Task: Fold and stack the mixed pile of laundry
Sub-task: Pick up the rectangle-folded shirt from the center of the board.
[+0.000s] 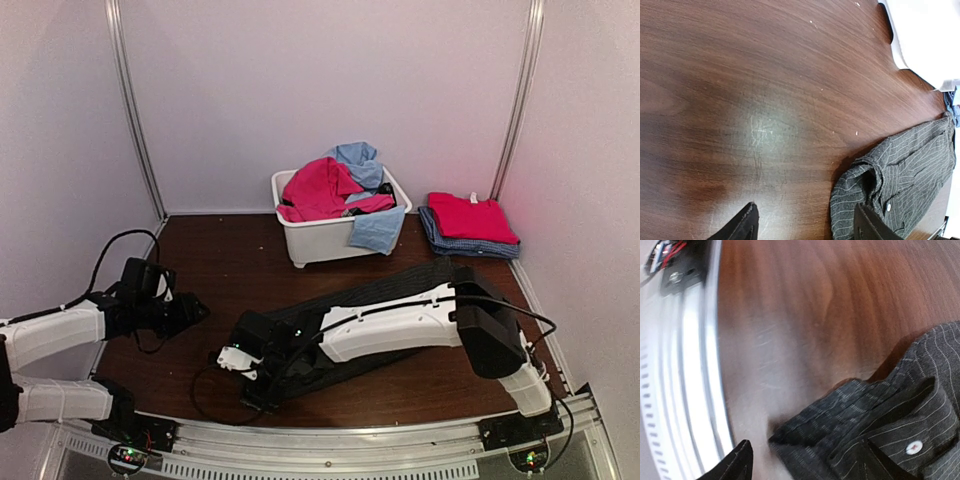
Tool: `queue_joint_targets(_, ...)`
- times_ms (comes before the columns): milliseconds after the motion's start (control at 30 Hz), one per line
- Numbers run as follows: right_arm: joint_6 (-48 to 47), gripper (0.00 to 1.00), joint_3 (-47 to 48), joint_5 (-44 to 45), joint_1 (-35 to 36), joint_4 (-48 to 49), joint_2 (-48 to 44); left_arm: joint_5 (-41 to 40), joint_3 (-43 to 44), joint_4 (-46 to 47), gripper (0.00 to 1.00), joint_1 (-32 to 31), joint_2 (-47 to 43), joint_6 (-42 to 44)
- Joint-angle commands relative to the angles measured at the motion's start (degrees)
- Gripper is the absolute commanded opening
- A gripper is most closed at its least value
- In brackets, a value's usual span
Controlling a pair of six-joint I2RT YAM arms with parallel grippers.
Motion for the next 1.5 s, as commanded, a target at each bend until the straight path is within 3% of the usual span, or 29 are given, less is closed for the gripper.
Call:
queue_joint_targets(0, 4.8, 0.71, 11.5, 13.7, -0.3, -9.3, 5.6, 0.2, 1.0, 0.1, 0.66, 0.6, -1.4, 0.6)
queue_joint_targets(300, 13.6, 0.79, 17.8, 25.1, -0.5, -10.5, 7.7, -4.0, 3.4, -2.9, 0.67, 2.5, -4.1, 2.5)
queue_joint_targets(433, 14.4, 0.99, 21.0, 26.5, -1.5, -11.7, 10.1, -4.4, 4.2, -3.2, 0.67, 3.8, -4.1, 3.1)
queue_joint_targets(767, 16.4, 0.98, 26.9, 21.0, -3.9, -12.4, 18.2, -4.9, 3.5, -1.9, 0.69, 5.3, -4.3, 2.7)
queue_joint_targets(967, 14.7, 0.71, 28.9, 24.5, -3.9, -18.2, 22.8, -4.2, 2.3, -0.6, 0.69, 5.6, -3.2, 2.5)
queue_joint_targets(1100, 15.0, 0.45, 26.8, 25.5, -4.2, -19.4, 21.4, -3.7, 1.4, 0.9, 0.69, 5.7, -2.6, 2.2)
queue_joint_targets(1200, 14.7, 0.28, 20.5, 20.2, -5.4, -12.0, 14.3, -2.8, 0.8, 2.4, 0.69, 5.7, -1.3, 2.0)
queue_joint_targets(1333, 17.7, 0.07, 10.3, 7.1, -9.5, 0.5, 3.6, -1.9, 0.3, 3.9, 0.68, 5.7, 0.2, 2.0)
queue_joint_targets(1467, 23.1, 0.00, 0.6, -4.4, -14.5, 13.0, -4.6, -2.0, -0.1, 4.6, 0.68, 5.7, 0.5, 2.0)
